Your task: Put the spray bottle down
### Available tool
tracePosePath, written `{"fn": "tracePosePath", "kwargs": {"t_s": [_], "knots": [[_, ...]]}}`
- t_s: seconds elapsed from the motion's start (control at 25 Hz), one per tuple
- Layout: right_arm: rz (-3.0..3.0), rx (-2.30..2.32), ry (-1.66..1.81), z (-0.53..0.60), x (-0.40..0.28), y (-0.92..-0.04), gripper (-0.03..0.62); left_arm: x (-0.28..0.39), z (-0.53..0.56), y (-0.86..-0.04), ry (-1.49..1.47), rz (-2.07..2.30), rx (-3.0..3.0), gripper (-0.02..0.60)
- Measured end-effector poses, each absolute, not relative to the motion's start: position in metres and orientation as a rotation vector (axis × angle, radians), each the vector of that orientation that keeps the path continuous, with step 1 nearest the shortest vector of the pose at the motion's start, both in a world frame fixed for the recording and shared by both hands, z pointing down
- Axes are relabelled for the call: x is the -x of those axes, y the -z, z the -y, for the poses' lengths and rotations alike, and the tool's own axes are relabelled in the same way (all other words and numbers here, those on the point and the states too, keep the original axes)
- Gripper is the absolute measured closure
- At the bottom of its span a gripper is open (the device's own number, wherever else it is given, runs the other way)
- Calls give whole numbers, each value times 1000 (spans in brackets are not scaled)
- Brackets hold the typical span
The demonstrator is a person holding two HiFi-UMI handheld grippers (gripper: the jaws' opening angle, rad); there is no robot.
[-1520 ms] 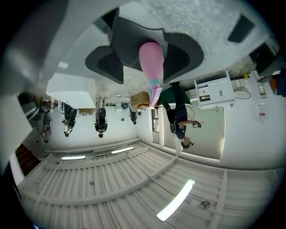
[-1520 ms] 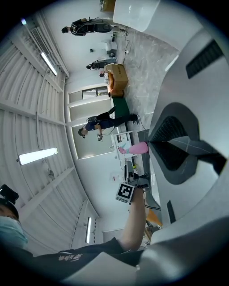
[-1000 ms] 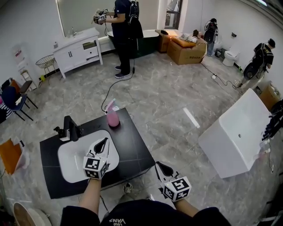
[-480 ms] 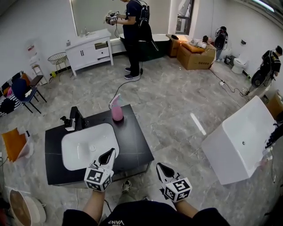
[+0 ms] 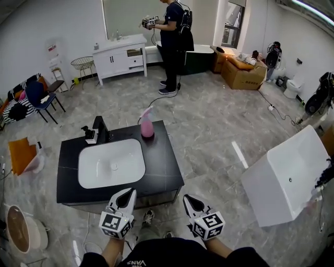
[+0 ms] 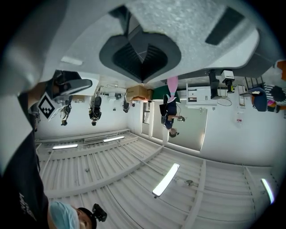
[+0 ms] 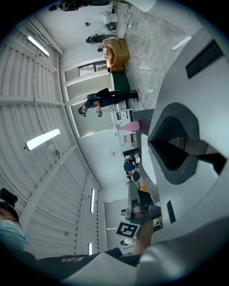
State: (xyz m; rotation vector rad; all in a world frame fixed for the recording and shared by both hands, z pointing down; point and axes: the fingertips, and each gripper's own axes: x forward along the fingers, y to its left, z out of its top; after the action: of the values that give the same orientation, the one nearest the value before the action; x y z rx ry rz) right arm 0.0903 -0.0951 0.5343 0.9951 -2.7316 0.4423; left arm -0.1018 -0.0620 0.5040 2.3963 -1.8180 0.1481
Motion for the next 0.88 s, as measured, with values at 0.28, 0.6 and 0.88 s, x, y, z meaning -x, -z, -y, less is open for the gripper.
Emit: {"fn": "tracePosePath", "kwargs": {"t_s": [0.28, 0.6, 0.88], "knots": [[2749, -880, -440, 69, -81, -540, 594, 84, 16, -524, -160, 1822, -2328, 571], [2748, -779, -367, 51, -74, -545, 595, 80, -13, -531, -169, 1870, -2306, 571], [2765, -744, -320, 45, -63, -535, 595, 83, -21, -523, -150, 1910, -2273, 571]]}}
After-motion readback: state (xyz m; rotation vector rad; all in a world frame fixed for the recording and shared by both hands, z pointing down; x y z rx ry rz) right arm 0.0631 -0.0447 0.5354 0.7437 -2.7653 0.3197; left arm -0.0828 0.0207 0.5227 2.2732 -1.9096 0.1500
